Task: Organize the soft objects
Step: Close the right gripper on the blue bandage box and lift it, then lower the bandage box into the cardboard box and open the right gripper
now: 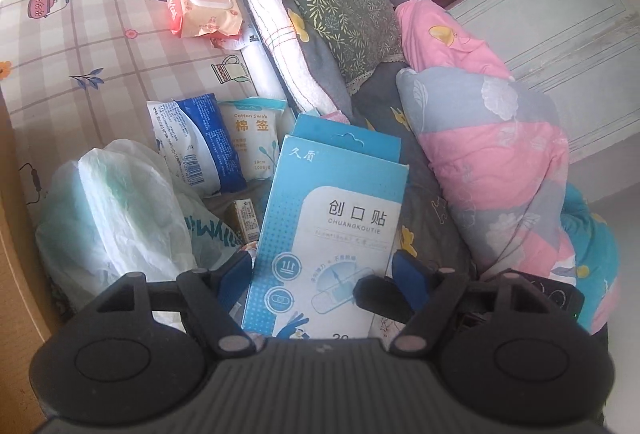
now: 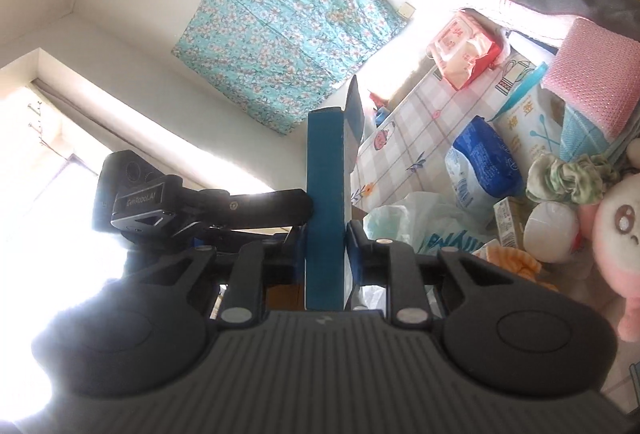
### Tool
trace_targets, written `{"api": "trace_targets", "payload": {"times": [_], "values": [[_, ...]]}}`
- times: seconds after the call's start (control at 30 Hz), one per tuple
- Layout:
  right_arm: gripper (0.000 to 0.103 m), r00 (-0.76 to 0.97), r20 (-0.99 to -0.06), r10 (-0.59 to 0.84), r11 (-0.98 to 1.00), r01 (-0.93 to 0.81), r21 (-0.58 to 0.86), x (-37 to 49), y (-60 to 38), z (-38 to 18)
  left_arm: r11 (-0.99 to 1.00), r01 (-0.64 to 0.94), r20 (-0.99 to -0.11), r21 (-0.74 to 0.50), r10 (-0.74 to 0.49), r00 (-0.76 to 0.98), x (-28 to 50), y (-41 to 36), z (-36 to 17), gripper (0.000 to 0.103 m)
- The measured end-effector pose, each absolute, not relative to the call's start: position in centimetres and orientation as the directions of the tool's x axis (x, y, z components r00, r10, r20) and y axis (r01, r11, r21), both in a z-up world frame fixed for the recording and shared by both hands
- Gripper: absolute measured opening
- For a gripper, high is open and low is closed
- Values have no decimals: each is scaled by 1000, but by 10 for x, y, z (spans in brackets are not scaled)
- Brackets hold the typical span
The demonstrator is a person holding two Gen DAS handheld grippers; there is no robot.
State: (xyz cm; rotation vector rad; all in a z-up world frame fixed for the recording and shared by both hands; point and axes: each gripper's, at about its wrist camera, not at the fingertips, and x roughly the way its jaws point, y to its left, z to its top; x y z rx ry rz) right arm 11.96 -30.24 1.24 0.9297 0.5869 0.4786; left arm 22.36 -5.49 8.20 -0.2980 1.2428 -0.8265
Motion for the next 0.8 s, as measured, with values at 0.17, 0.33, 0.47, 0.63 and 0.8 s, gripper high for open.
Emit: {"api": "trace_targets", "payload": {"times": [0.17,0.33,0.47,0.63,0.8], "values": [[21,670,-254,698,497,-199,845,111,-263,35,705,319,-692,-633,-701,176,191,0,95,77],[21,565,-273,779,468,-233,853,116,-216,46,734,232,-682,-638,-679,272,166,59,98,77],[21,469,-303,830,447,-233,864,133,-171,45,751,121,-687,-649,-646,332,159,107,87,77],[21,362,-347,865,429,-175,886,168,-118,32,754,-22,-707,-656,-604,368,173,158,59,77],[25,322,-432,842,489,-117,865,213,-80,15,755,-125,-735,-643,-564,377,213,185,29,77]]}}
